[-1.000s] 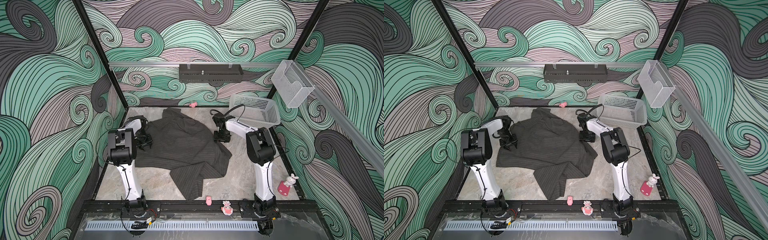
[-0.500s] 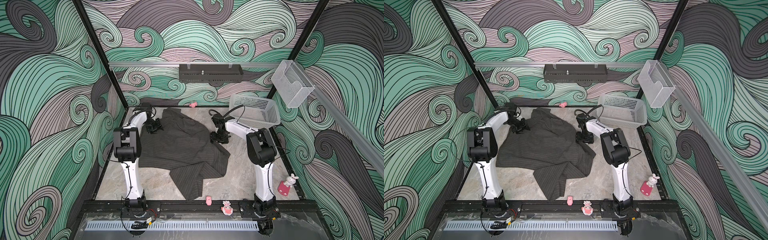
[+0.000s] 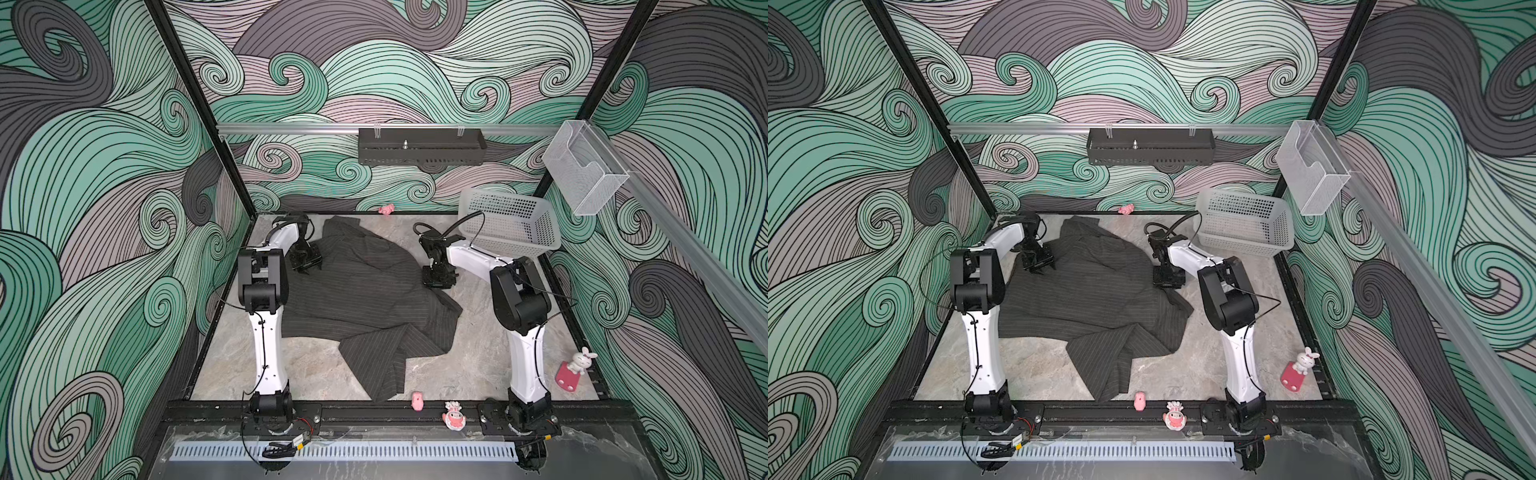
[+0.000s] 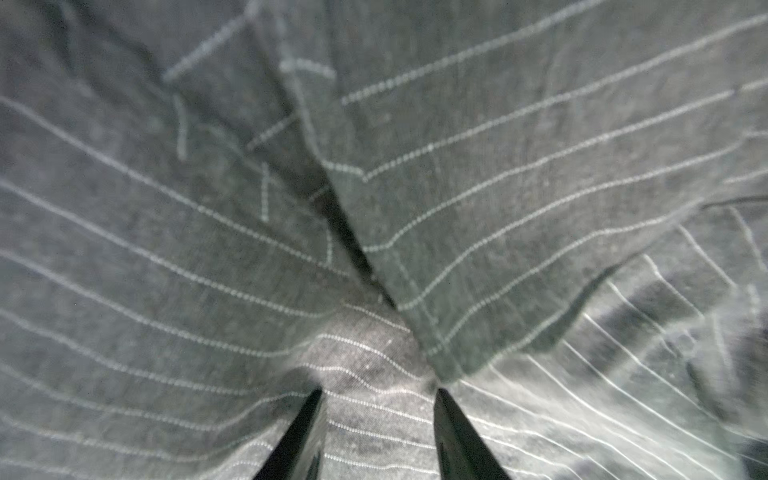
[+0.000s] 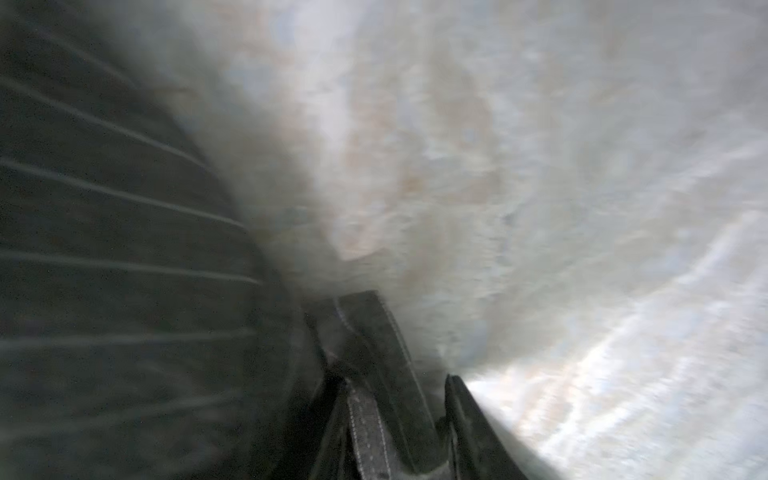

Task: Fold and stack the long sleeve shirts

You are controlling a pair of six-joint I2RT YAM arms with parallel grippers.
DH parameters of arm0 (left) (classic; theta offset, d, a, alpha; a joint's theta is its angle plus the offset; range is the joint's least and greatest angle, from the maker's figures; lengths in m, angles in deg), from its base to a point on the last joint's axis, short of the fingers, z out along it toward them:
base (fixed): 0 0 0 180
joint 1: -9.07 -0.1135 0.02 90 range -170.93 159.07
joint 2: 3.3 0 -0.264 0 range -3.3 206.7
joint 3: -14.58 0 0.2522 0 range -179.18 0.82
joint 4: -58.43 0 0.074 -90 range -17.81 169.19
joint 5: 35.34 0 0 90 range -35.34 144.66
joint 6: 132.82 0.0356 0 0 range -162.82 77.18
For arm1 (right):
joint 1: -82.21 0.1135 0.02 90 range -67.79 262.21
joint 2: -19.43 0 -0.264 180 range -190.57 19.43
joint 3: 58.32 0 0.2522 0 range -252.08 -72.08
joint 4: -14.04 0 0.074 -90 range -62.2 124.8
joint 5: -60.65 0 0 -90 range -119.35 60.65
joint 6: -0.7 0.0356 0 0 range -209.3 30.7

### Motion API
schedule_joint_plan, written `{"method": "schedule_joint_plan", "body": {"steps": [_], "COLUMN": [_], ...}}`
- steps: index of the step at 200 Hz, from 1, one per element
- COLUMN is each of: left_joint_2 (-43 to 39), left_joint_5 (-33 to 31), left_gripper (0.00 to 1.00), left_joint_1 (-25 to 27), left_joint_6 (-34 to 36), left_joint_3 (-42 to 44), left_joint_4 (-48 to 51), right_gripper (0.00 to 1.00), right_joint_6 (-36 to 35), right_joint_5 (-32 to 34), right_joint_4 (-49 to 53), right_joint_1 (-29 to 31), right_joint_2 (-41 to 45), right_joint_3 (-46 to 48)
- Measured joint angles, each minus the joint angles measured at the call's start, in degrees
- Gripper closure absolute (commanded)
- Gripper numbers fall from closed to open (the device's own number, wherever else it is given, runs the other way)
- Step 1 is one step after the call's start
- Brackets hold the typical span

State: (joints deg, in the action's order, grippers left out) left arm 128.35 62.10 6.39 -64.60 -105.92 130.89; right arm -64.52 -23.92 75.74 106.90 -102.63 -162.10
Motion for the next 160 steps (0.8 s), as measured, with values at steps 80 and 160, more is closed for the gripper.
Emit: {"method": "schedule_joint_plan", "body": {"steps": [80, 160], "left_joint_2": [-3.6, -7.4], "left_joint_5": [-2.6, 7.1], "left_gripper": [0.49, 0.47], "left_joint_1": [-7.4, -5.4], "left_joint_6": [2.0, 2.2], "left_joint_3": [6.2, 5.8], "left_joint_4": [3.8, 2.2], "right_gripper": [0.59, 0.36], "right_joint_6": [3.1, 1.2], "right_joint_5": [5.8, -0.7], "right_joint_4": [-1.1, -0.7], "right_joint_1": [-6.7, -5.7], "right_joint_2": [5.6, 11.3], "right_joint_3": [8.1, 3.7]}}
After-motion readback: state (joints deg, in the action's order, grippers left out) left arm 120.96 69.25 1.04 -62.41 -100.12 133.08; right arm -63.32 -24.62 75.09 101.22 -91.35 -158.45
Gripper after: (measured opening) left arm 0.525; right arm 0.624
